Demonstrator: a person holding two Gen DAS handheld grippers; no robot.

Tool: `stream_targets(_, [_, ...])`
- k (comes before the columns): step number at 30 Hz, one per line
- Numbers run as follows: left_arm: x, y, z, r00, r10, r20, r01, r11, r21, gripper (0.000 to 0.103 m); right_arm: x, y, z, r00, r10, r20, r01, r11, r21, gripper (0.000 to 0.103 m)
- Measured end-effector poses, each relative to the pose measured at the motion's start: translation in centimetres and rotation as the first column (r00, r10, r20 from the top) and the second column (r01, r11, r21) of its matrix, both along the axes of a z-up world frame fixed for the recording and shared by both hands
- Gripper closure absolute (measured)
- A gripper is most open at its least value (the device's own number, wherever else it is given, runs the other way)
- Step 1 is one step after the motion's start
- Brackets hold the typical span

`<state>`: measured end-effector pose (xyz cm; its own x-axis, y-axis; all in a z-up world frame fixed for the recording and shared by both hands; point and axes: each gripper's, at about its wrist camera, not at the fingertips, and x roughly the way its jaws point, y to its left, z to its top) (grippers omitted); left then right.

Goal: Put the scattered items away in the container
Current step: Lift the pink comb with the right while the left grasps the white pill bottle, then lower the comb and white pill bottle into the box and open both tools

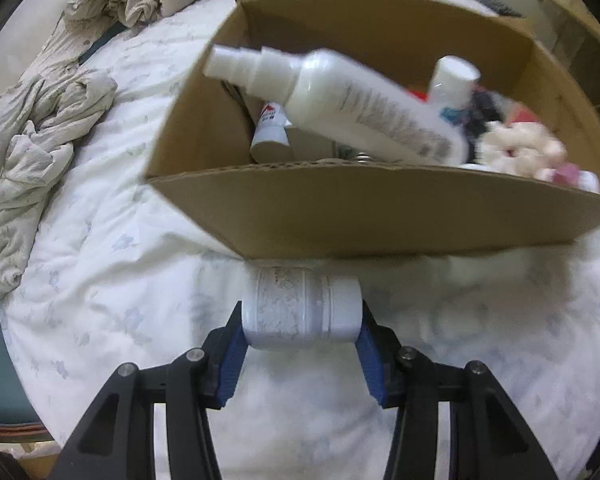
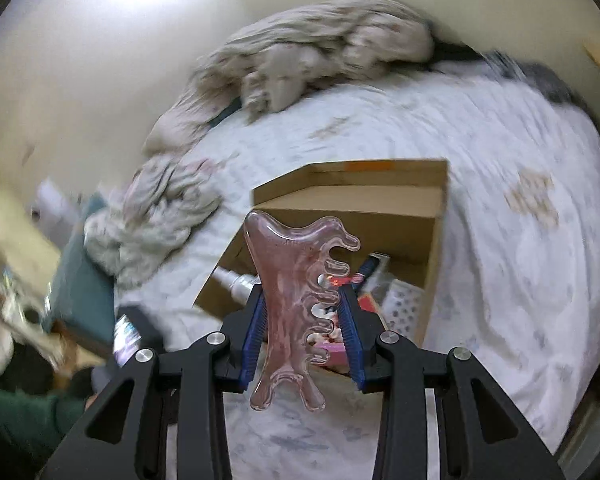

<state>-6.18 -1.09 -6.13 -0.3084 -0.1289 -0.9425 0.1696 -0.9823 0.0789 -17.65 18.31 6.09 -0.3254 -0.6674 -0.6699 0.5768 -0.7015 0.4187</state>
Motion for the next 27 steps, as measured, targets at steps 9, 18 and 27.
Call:
stream_targets(9, [1.0, 1.4, 9.7, 0.982, -0.047, -0.184, 0.068, 0.992, 0.108, 0.053, -3.9, -1.6, -4.8, 0.993, -0.071, 0.092, 0.063, 0.994, 0.085, 0.064])
stream_targets(18, [-9.2, -0.7, 9.0, 0.981, -0.056, -0.187, 0.068, 0.996, 0.057, 0.052, -5.2, -3.7, -9.0, 0.984, -0.086, 0.155, 0.06, 0.984, 0.167, 0.064])
stream_targets(27, [-16.3, -1.0, 4.0, 0.993, -0.024, -0.116, 0.022, 1.0, -0.017, 0.052, -5.3, -3.9, -9.2, 0.988, -0.082, 0.13, 0.052, 0.974, 0.219, 0.064])
